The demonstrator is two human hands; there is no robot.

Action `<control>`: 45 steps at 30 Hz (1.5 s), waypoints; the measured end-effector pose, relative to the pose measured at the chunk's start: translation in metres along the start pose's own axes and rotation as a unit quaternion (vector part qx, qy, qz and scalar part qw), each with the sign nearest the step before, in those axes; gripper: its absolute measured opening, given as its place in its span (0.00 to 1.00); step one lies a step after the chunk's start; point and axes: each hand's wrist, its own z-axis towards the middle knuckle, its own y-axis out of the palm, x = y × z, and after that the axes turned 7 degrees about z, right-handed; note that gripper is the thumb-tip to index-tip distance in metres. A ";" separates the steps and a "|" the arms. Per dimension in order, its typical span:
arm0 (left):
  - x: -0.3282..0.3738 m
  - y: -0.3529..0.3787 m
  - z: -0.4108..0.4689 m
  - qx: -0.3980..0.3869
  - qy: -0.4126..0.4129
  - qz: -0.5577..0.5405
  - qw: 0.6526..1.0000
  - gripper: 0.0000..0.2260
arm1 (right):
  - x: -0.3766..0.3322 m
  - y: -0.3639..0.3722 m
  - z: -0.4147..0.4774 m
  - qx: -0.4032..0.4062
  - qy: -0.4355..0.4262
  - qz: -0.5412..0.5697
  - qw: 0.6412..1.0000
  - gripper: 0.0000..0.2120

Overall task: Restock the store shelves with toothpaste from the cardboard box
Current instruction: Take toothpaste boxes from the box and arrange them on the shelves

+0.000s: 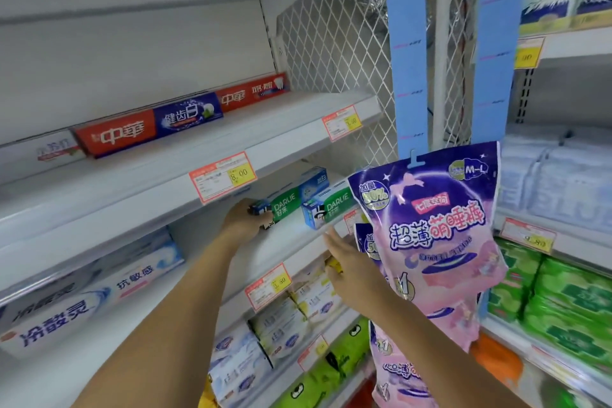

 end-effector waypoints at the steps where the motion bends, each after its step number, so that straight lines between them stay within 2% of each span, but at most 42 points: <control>1: 0.002 0.001 0.001 -0.012 0.006 -0.027 1.000 0.07 | -0.001 0.000 -0.001 -0.002 0.006 -0.002 1.000 0.28; 6: 0.014 0.011 0.004 -0.096 0.007 -0.181 0.979 0.14 | -0.003 0.001 -0.001 -0.005 0.014 0.007 1.000 0.29; 10: 0.013 0.015 0.010 -0.150 0.013 -0.191 0.970 0.18 | -0.002 0.000 0.000 -0.012 0.013 0.014 1.000 0.29; 15: 0.031 0.022 0.010 -0.143 -0.042 -0.334 0.931 0.09 | -0.006 0.000 -0.001 -0.020 0.029 0.016 0.999 0.29; 17: 0.038 0.030 0.011 -0.169 -0.026 -0.306 0.936 0.11 | -0.008 -0.001 -0.002 -0.022 0.031 0.016 0.999 0.29; 27: 0.045 0.043 0.028 -0.148 -0.006 -0.235 0.961 0.14 | -0.013 -0.001 0.000 -0.028 0.037 -0.004 0.999 0.30; 30: 0.044 0.049 0.029 -0.168 0.014 -0.242 0.955 0.15 | -0.016 -0.001 0.000 -0.036 0.038 -0.014 0.999 0.30; 34: 0.044 0.046 0.030 -0.206 0.063 -0.166 0.962 0.21 | -0.019 -0.002 0.001 -0.046 0.041 -0.036 0.997 0.30; 36: 0.045 0.044 0.030 -0.184 0.071 -0.127 0.972 0.22 | -0.018 -0.004 0.000 -0.060 0.043 -0.024 0.997 0.30; 37: 0.046 0.043 0.027 -0.149 0.078 -0.093 0.981 0.22 | -0.017 -0.005 -0.001 -0.060 0.041 -0.009 0.997 0.30; 40: 0.043 0.043 -0.006 0.019 0.145 0.030 0.989 0.20 | -0.013 -0.003 -0.008 -0.012 0.043 0.063 0.997 0.26; 42: 0.035 0.042 -0.054 0.102 0.211 0.005 0.972 0.14 | -0.009 0.004 -0.022 0.039 0.046 0.113 0.992 0.19; 44: 0.017 0.049 -0.110 0.109 0.240 -0.075 0.962 0.07 | -0.003 0.015 -0.044 0.052 0.057 0.142 0.987 0.08; 45: 0.004 0.055 -0.136 0.099 0.246 -0.096 0.959 0.09 | 0.002 0.022 -0.056 0.051 0.067 0.145 0.986 0.03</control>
